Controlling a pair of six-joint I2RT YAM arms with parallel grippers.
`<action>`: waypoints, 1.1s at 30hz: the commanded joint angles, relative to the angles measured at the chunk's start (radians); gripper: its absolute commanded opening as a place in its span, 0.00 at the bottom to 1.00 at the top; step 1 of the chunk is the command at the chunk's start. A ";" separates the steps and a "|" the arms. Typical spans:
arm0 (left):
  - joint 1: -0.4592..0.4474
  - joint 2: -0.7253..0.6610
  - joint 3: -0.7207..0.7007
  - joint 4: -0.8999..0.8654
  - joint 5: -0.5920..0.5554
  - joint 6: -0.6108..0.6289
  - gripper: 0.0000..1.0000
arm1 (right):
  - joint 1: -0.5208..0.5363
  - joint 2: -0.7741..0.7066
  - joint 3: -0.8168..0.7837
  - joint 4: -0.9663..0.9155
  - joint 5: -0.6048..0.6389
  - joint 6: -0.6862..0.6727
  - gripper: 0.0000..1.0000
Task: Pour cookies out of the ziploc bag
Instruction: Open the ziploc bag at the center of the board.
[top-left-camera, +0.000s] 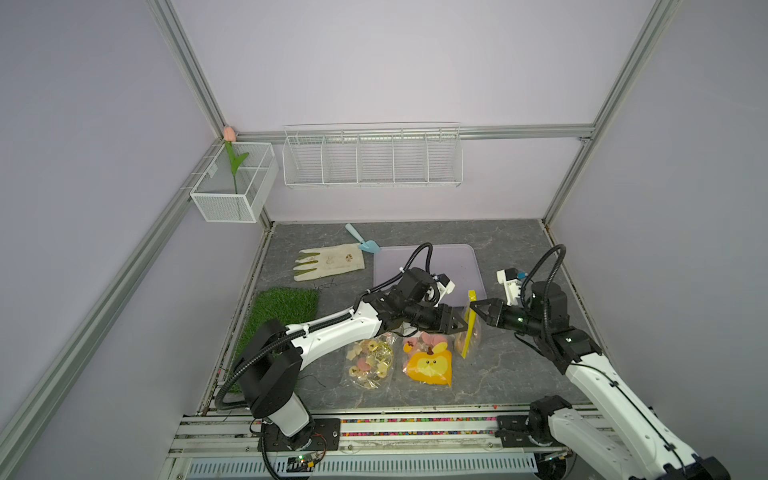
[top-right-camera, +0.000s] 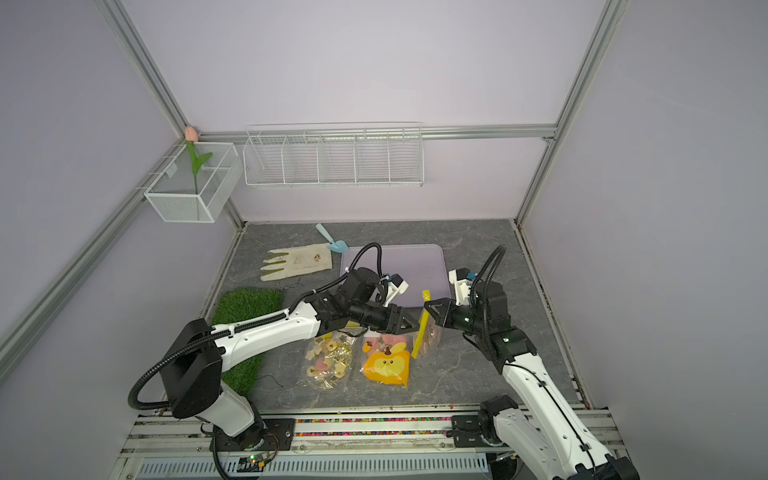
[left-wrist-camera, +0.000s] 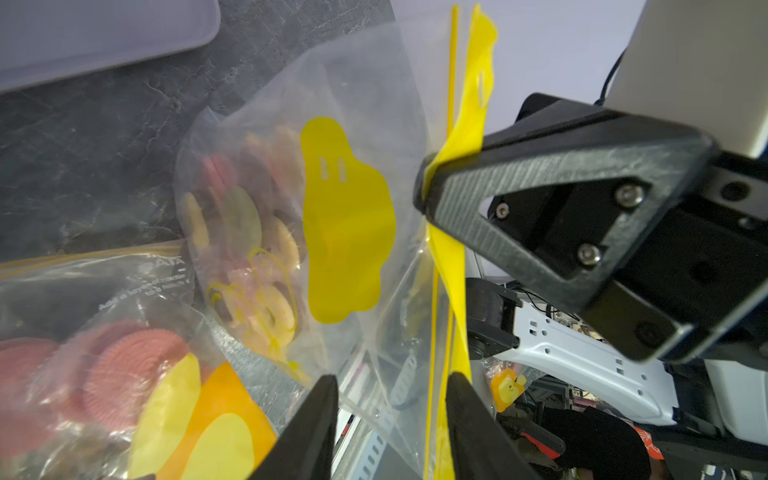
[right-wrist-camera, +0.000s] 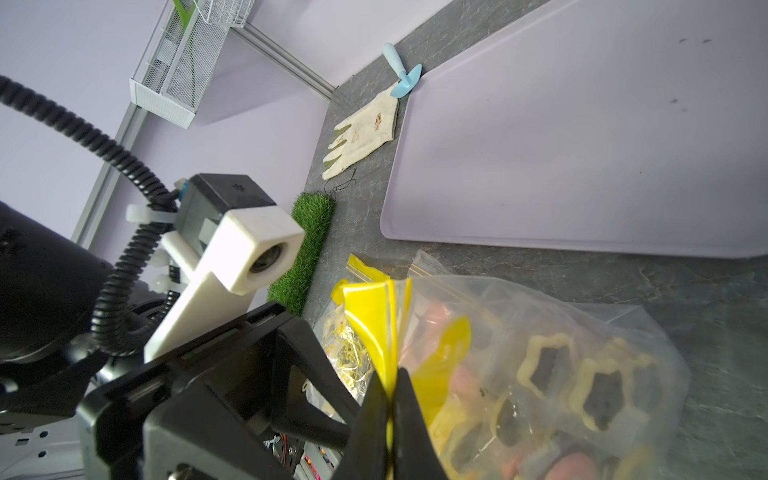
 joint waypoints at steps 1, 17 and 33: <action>-0.001 -0.007 -0.014 0.089 0.042 -0.032 0.45 | -0.006 0.001 -0.019 0.093 -0.049 -0.020 0.07; 0.036 -0.070 -0.115 0.230 0.040 -0.110 0.54 | -0.007 -0.020 -0.046 0.108 -0.055 -0.024 0.07; 0.035 0.021 -0.113 0.275 0.056 -0.152 0.51 | -0.008 -0.022 -0.048 0.114 -0.050 -0.023 0.07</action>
